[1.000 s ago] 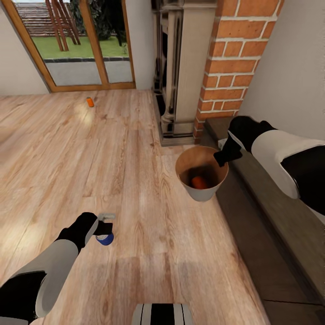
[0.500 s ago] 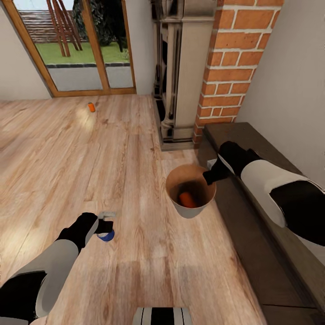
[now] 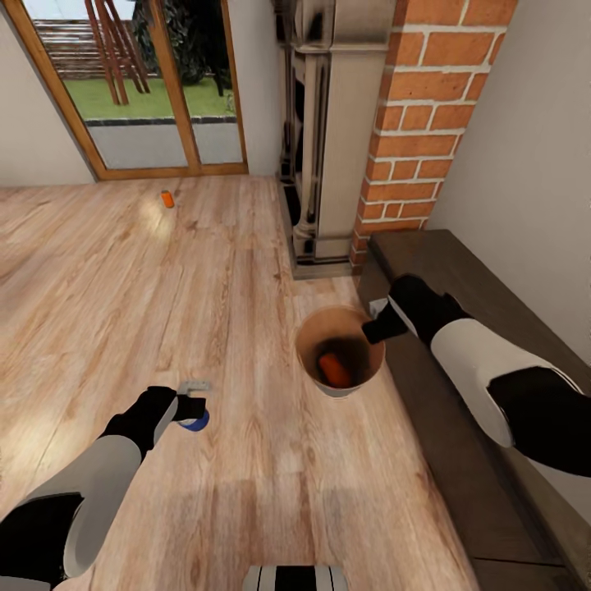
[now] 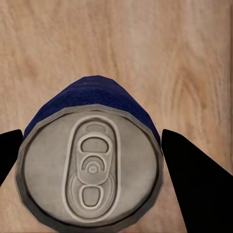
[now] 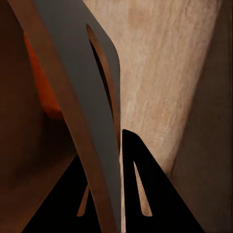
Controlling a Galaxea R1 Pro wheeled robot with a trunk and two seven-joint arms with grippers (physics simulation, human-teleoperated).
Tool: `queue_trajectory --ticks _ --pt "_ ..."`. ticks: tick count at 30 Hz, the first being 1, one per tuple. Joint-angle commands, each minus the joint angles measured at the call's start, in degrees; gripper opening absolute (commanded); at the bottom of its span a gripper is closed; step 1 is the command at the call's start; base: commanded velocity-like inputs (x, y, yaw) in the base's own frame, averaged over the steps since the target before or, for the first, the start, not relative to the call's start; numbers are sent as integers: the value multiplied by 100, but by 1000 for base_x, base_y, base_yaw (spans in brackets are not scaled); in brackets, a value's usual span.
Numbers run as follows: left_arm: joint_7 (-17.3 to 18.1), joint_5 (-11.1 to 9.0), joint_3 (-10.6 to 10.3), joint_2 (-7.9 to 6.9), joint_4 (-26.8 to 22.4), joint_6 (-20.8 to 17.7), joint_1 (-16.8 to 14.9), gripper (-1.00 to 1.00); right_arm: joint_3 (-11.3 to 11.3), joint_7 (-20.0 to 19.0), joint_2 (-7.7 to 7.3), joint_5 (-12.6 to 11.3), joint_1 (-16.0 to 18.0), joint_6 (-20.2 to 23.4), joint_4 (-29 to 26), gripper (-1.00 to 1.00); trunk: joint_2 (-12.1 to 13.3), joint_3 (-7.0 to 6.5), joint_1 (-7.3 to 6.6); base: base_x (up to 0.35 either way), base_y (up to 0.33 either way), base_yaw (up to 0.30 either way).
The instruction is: Put the three can of soda from the living room inside the tash can in the kitchen.
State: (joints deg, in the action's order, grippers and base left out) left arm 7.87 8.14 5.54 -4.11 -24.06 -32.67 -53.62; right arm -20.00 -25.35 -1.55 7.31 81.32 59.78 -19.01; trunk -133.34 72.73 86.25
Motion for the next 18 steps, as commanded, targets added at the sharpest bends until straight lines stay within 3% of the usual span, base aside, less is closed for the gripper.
queue_trajectory --ticks 1,13,18 --pt "41 2 -1 -10 -10 6 1 -100 29 -27 -2 -81 -25 22 -110 -100 42 -18 -22 0 0 0" --pt "343 -5 -1 -45 6 473 1 -100 70 -73 5 -82 -837 -117 -1167 -100 523 -234 -286 0 0 0" --pt "404 15 -4 -47 25 582 1 -100 76 -80 5 -80 -1464 -785 -1765 -100 724 -323 -396 0 0 0"
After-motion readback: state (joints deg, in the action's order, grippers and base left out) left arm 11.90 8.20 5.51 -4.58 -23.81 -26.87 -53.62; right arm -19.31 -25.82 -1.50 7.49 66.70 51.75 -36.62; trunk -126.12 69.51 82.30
